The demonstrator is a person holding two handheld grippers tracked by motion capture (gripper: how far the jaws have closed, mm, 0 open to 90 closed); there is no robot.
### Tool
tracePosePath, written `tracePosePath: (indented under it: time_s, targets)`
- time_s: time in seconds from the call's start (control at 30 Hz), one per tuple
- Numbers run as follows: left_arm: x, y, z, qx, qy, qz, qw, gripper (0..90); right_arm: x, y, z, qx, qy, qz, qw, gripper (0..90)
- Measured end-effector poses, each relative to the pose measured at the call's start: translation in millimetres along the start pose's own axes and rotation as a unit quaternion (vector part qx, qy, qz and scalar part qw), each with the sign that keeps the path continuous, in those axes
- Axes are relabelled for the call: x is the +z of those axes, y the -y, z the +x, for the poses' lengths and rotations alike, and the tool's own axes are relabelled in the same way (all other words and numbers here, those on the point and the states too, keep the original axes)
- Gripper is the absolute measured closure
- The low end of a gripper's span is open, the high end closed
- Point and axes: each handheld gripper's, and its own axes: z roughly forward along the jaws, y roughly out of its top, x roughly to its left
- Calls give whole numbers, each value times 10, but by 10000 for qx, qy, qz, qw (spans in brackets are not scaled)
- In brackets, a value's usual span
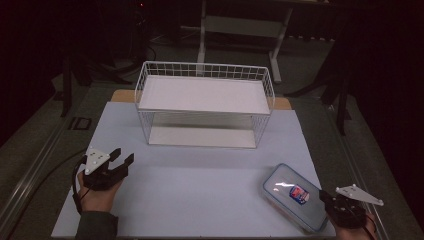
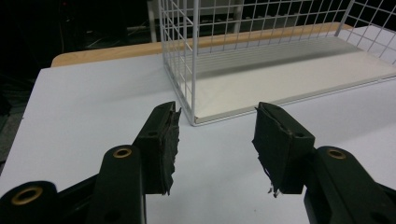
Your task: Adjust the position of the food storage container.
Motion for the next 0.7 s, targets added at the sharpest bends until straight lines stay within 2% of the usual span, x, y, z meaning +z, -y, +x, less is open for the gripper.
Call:
tracePosePath:
  time_s: [0.2,0.3,0.37,0.53,0.7]
  targets:
    - [3,3,7,-49,36,-19,10000,492,-48,67,-94,216,183,72,9996,895]
    - [2,2,3,-40,31,-19,10000,492,-85,111,-173,429,246,89,9987,896]
    - [3,2,2,-41,34,-19,10000,492,-99,121,-191,522,216,63,9984,896]
    - [-2,2,6,-60,26,-37,10000,492,-139,142,-210,637,463,43,9969,896]
    - [9,4,5,-70,50,-24,10000,492,-136,171,-248,818,470,159,9954,898]
